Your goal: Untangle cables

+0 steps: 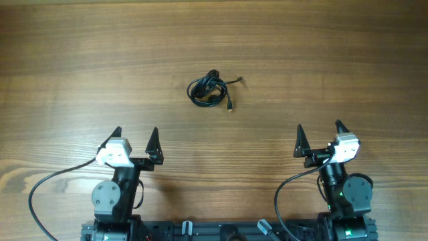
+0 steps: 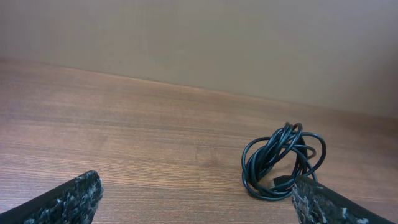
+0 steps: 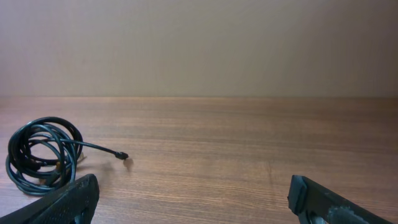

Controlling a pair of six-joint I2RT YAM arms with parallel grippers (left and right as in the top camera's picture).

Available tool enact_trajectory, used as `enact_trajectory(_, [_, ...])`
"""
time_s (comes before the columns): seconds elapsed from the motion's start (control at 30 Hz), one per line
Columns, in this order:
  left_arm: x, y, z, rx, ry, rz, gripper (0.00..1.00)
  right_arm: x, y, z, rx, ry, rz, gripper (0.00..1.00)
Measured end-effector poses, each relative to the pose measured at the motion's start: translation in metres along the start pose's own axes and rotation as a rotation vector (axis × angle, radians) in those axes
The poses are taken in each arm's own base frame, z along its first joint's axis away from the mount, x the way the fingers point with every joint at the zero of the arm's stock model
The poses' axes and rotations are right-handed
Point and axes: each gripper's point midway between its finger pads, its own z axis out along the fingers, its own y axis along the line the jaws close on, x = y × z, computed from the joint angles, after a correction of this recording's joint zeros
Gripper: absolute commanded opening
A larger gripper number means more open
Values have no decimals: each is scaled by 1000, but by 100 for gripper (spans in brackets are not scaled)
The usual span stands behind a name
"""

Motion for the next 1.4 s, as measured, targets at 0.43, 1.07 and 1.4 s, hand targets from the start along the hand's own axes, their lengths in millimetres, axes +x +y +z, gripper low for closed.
enact_trajectory(0.43, [6, 10, 2, -42, 28, -5, 100, -1, 0, 0, 0, -6, 0, 100])
enact_trajectory(1.07, [6, 10, 2, -42, 28, -5, 100, -1, 0, 0, 0, -6, 0, 100])
enact_trajectory(1.4, [6, 10, 2, -42, 28, -5, 100, -1, 0, 0, 0, -6, 0, 100])
